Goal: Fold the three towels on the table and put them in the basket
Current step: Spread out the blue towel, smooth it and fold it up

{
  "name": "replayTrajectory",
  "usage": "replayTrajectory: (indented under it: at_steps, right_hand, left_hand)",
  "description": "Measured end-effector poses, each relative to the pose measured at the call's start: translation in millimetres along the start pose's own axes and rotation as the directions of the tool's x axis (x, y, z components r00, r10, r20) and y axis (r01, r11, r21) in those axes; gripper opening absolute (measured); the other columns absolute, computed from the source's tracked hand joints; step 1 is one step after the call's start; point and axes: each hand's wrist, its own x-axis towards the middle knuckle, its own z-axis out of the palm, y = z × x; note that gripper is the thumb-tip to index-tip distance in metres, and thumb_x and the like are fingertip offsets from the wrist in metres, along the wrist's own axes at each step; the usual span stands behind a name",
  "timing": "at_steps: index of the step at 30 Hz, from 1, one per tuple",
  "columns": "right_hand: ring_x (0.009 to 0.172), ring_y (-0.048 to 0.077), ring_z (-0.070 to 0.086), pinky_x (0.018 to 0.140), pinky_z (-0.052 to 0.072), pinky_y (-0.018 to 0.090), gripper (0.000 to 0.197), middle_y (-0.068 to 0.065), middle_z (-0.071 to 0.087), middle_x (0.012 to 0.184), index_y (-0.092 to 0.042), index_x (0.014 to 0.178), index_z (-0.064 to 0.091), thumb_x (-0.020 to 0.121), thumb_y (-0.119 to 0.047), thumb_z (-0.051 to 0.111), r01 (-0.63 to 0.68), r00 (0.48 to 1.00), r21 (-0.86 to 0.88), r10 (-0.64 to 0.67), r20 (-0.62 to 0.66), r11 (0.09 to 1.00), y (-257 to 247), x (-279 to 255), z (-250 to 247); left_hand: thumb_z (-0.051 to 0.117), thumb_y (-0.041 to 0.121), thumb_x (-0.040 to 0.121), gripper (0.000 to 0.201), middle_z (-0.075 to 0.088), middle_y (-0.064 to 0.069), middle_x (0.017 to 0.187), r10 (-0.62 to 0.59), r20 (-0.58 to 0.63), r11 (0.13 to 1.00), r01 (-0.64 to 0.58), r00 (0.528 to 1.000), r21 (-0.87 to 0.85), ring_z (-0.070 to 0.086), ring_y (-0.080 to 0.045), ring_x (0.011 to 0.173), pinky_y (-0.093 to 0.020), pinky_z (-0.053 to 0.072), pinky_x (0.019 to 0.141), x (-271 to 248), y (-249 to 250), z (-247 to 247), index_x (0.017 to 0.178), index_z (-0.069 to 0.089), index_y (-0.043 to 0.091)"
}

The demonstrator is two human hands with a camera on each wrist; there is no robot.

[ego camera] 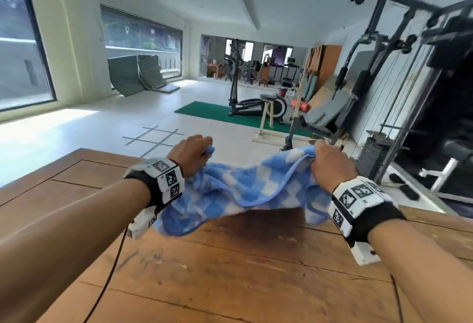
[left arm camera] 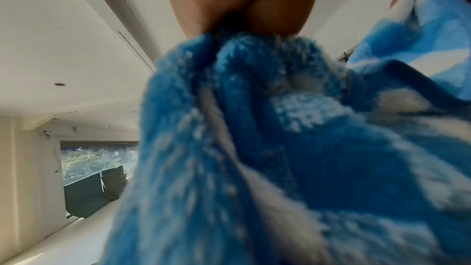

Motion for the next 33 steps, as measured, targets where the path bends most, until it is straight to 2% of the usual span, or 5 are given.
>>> replayTrajectory:
  at_steps: [7,18,26,29,33]
  right_hand:
    - [0.106,0.032,0.056,0.073,0.035,0.029,0.011,0.015,0.057,0.111,-0.017,0.084,0.045,0.088,-0.006,0.045,0.192,0.873,0.193,-0.257,0.414,0.962,-21.3,-49.5,28.9]
    - [0.126,0.033,0.046,0.102,0.041,0.042,0.042,0.012,0.047,0.138,-0.015,0.134,0.042,0.092,-0.018,0.047,0.184,0.75,0.166,-0.247,0.613,0.969,-41.6,-78.0,159.2]
    - [0.137,0.034,0.031,0.107,0.035,0.046,0.059,0.01,0.023,0.152,-0.021,0.148,0.022,0.094,-0.015,0.044,0.231,0.67,0.211,-0.313,0.673,0.95,-58.3,-51.1,236.1]
    - [0.138,0.041,0.026,0.108,0.034,0.048,0.066,0.021,0.017,0.151,-0.018,0.15,0.014,0.094,-0.024,0.048,0.168,0.626,0.081,-0.17,0.761,0.982,-54.2,-49.7,257.8]
    - [0.128,0.035,0.042,0.102,0.04,0.04,0.037,0.019,0.042,0.136,-0.005,0.131,0.045,0.094,-0.013,0.048,0.224,0.66,0.043,-0.185,0.728,0.974,-49.6,-50.0,265.6]
  left_hand:
    - [0.06,0.007,0.086,0.019,0.046,-0.003,0.068,0.003,0.18,0.959,0.048,0.984,-0.279,0.045,-0.016,0.07,-0.02,0.028,0.054,-61.4,22.8,50.4,0.074,0.047,0.005]
    - [0.059,0.016,0.082,0.02,0.054,-0.013,0.095,-0.318,0.33,0.927,0.365,0.889,-0.09,0.056,-0.033,0.091,-0.035,0.042,0.07,-101.5,-13.0,119.2,0.076,0.039,0.017]
    - [0.064,0.029,0.085,0.048,0.059,-0.014,0.116,-0.596,0.486,0.776,0.614,0.639,0.145,0.056,-0.026,0.105,-0.025,0.037,0.072,-97.3,-55.8,172.0,0.122,0.053,0.001]
    - [0.071,0.026,0.082,0.048,0.059,-0.012,0.12,-0.594,0.533,0.763,0.632,0.603,0.136,0.055,-0.026,0.111,-0.029,0.042,0.08,-94.8,-58.2,182.5,0.121,0.056,0.003]
    - [0.076,0.02,0.077,0.03,0.062,-0.008,0.097,-0.582,0.591,0.715,0.698,0.559,0.044,0.057,-0.025,0.097,-0.026,0.042,0.07,-88.0,-57.2,186.8,0.099,0.063,0.005]
